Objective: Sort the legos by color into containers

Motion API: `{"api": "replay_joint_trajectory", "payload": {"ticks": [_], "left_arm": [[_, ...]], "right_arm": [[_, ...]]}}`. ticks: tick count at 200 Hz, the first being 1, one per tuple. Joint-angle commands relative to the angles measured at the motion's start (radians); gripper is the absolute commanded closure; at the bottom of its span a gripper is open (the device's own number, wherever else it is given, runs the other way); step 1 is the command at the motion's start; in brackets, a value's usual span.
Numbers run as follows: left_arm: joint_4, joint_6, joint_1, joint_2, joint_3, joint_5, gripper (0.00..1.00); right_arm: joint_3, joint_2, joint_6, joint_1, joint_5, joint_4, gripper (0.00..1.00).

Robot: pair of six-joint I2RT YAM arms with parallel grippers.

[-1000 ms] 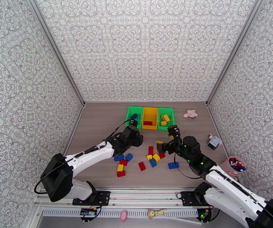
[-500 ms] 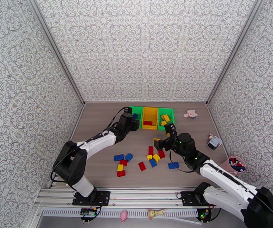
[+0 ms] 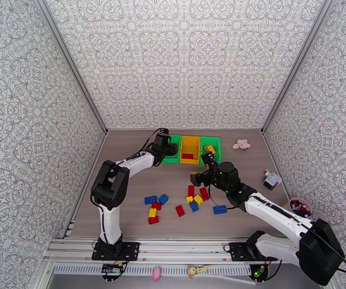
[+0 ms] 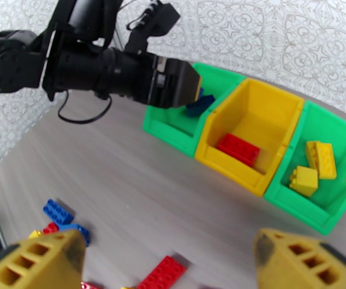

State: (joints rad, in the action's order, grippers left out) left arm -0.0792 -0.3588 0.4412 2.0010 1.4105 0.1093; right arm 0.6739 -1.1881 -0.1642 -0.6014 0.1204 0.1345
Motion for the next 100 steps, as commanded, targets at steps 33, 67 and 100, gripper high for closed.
{"api": "replay_joint_trajectory", "payload": {"ticks": [33, 67, 100], "left_arm": [[-0.032, 0.055, -0.003, -0.050, 0.022, -0.018, 0.16], [-0.028, 0.074, 0.007, -0.158, -0.047, -0.009, 0.07], [-0.018, 0.113, 0.034, -0.294, -0.149, -0.013, 0.01]], "right_arm": [[0.043, 0.010, 0.015, -0.006, -0.020, -0.025, 0.05], [0.032, 0.035, -0.009, -0.006, -0.083, -0.057, 0.06], [0.042, 0.053, -0.044, -0.005, -0.192, -0.139, 0.06]]}}
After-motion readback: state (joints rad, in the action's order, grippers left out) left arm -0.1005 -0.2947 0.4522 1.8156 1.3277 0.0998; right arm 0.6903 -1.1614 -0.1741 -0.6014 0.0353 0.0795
